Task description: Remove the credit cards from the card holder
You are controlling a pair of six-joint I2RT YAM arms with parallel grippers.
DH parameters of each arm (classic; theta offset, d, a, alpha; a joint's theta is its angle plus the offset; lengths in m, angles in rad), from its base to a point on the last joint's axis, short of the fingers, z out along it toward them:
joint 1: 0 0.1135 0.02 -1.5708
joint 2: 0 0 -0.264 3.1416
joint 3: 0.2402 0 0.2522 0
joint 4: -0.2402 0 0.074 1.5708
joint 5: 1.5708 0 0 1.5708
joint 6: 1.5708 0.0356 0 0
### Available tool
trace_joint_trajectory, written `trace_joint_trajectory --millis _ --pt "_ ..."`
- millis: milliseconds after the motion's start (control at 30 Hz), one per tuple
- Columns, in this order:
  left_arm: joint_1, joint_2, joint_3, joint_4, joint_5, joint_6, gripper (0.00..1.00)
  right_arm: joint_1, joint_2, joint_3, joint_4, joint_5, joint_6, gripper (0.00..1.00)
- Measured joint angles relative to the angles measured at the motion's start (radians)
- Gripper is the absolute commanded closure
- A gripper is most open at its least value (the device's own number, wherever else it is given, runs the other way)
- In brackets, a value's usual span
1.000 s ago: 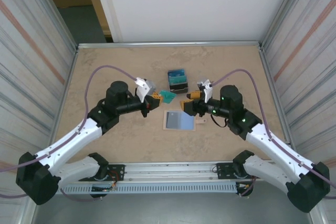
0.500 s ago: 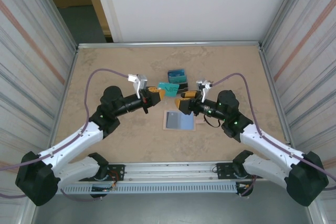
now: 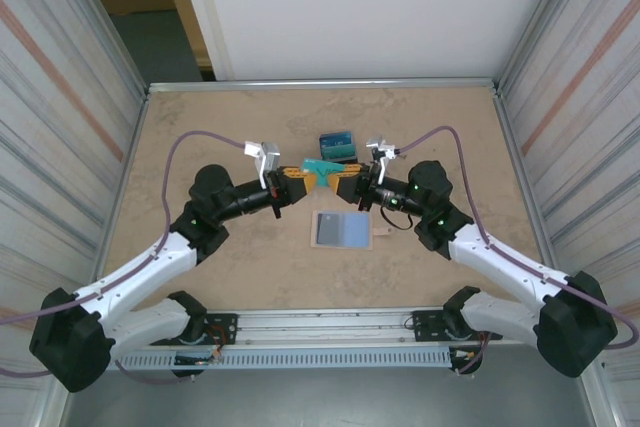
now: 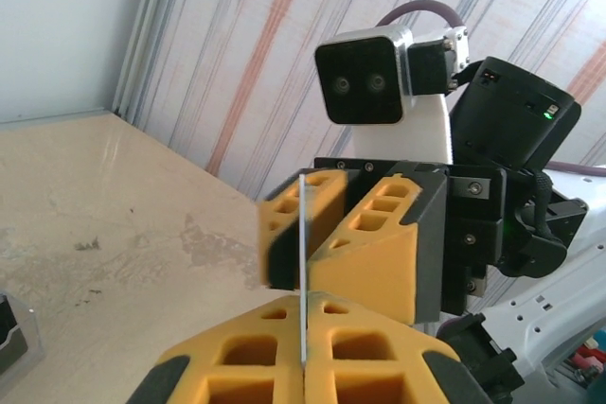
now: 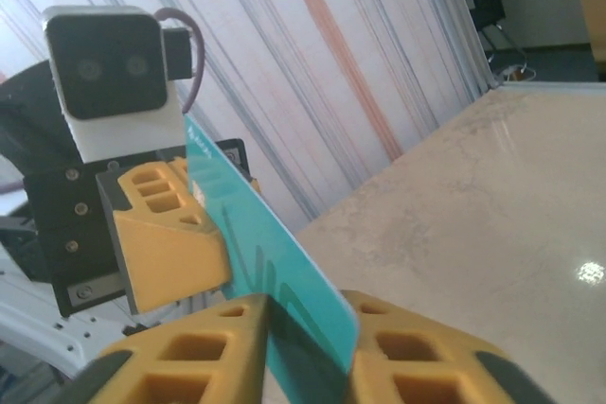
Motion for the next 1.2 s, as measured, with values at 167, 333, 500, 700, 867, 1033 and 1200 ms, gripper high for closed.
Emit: trace_joint_trajectory --millis 167,333,500,700,867,1033,1200 --pt "0.007 0.002 -0.008 -0.009 -0.008 0.014 0.77 0.002 0.000 0.002 -0.009 -0.029 -0.006 1.00" --pt "0.007 -0.029 0.018 -0.178 -0.028 0.117 0.59 0.006 -0.033 0.035 -0.137 -0.035 -0.078 1.00" --pt "0.007 -0.070 0.151 -0.410 -0.053 0.293 0.53 0.006 -0.088 0.112 -0.372 -0.035 -0.211 1.00" --pt "0.006 -0.029 0.365 -0.680 -0.033 0.515 0.53 0.006 -0.122 0.201 -0.607 -0.059 -0.346 1.00" --pt "-0.010 0.075 0.510 -0.869 0.017 0.671 0.53 0.006 -0.125 0.223 -0.728 -0.093 -0.414 1.00" --pt "-0.062 0.194 0.634 -1.033 0.061 0.803 0.56 0.006 -0.125 0.225 -0.786 -0.111 -0.451 1.00" --pt "-0.072 0.264 0.687 -1.139 0.097 0.893 0.59 0.006 -0.125 0.231 -0.810 -0.118 -0.471 1.00"
